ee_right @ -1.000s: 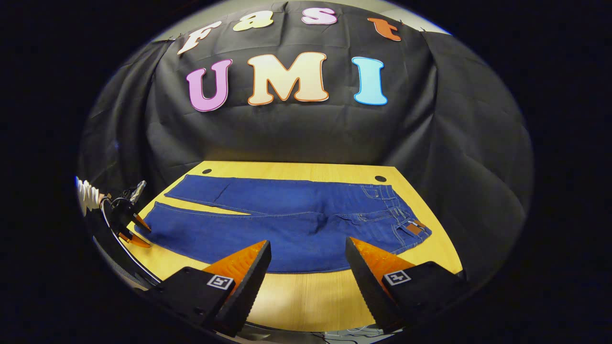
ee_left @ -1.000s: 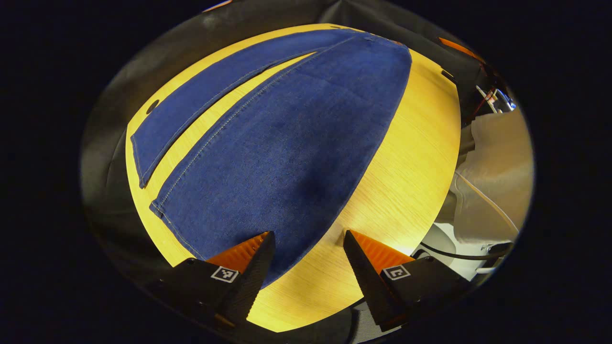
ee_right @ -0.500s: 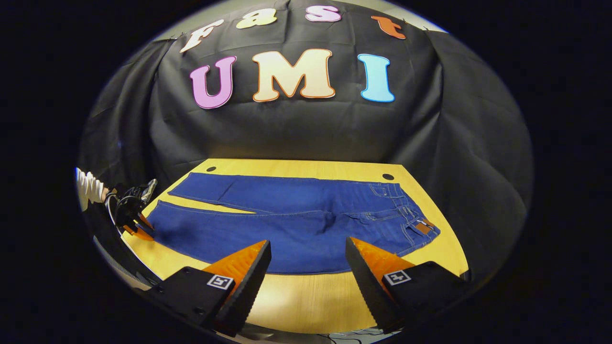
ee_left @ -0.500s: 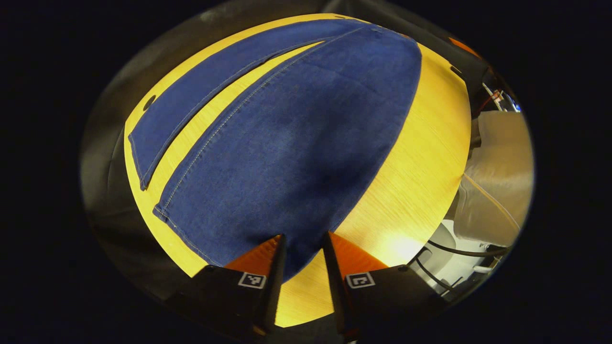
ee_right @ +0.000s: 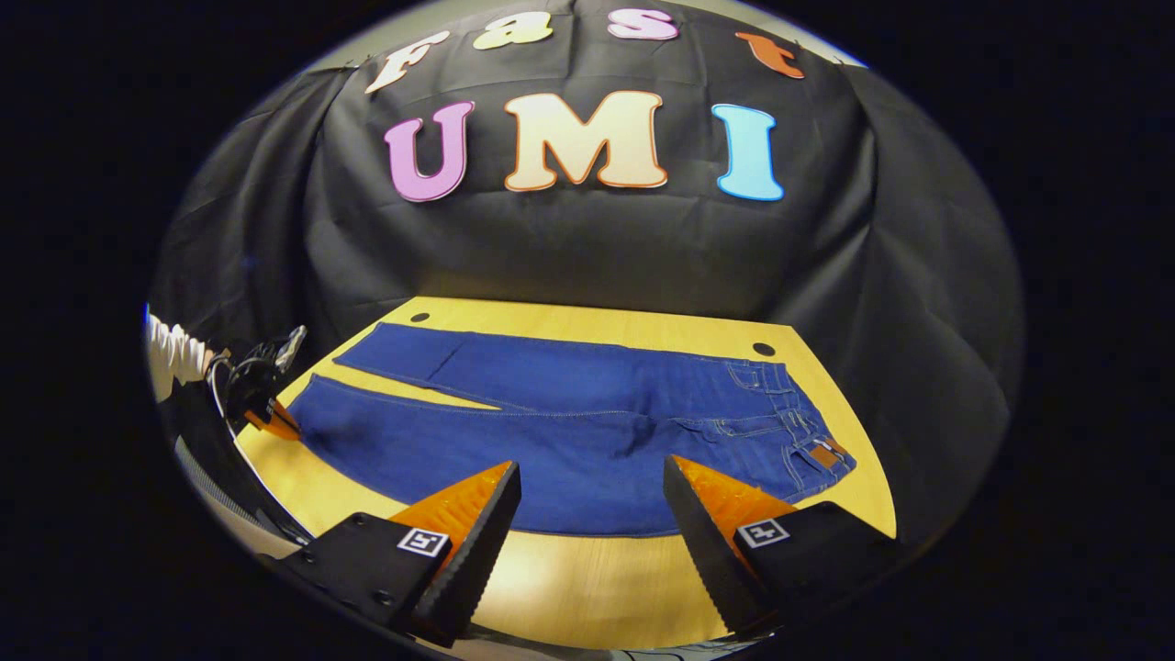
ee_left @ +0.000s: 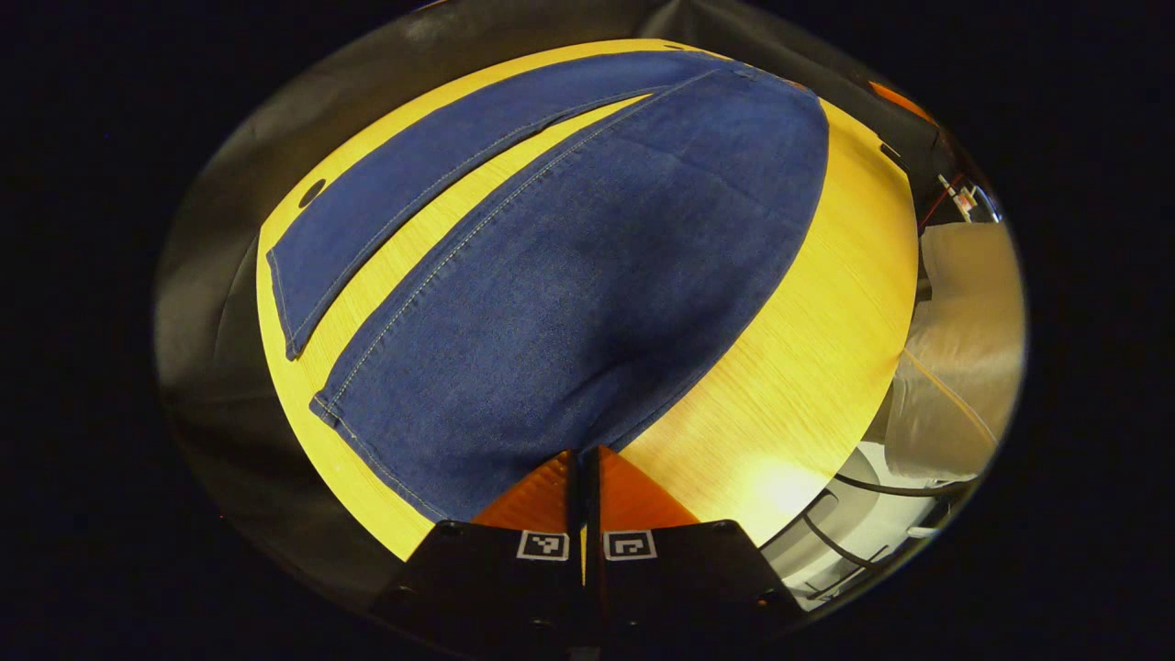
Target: Grasp the waist and the cuffs of the jeans and fold them to make the two legs overlap; first hold the waist and fold one-third of the jeans toward the cuffs, then hold the cuffs and fold the remaining one-third in the same direction to finish folding.
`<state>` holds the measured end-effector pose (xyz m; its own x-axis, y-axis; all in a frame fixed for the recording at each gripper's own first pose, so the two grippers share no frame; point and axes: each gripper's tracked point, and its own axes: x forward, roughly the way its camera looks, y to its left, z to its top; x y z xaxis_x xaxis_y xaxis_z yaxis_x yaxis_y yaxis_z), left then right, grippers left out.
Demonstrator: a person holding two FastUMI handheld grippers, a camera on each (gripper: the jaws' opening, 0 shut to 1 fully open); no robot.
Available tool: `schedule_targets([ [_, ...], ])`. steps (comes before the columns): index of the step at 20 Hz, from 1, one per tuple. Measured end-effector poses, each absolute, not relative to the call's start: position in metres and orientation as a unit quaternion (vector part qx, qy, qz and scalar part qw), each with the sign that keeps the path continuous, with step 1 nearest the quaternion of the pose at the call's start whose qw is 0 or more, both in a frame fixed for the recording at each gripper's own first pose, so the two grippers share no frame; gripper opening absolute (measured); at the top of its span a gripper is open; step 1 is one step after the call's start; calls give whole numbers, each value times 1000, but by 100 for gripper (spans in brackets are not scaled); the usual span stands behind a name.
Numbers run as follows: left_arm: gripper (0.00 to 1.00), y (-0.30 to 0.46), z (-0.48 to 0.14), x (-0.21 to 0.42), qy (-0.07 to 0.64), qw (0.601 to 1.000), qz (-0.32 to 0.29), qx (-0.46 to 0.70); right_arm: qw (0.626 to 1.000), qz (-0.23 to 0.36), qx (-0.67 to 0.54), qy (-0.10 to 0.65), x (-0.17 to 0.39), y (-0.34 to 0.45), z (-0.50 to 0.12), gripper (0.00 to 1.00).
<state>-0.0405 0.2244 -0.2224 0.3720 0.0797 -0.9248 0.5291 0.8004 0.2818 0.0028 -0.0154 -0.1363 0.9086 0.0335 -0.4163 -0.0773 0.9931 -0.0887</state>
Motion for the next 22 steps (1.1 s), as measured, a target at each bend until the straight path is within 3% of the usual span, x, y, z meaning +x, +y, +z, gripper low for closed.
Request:
schedule_targets([
  [5, 0, 225, -223, -40, 545, 773, -130, 299, 951, 60, -124, 275, 12, -68, -175, 98],
  [13, 0, 226, -226, -38, 558, 766, -97, 303, 884, 110, -250, 379, 21, -142, -247, 97],
  [22, 0, 226, -226, -38, 579, 757, -86, 290, 832, 173, -217, 480, 42, -152, -299, 97],
])
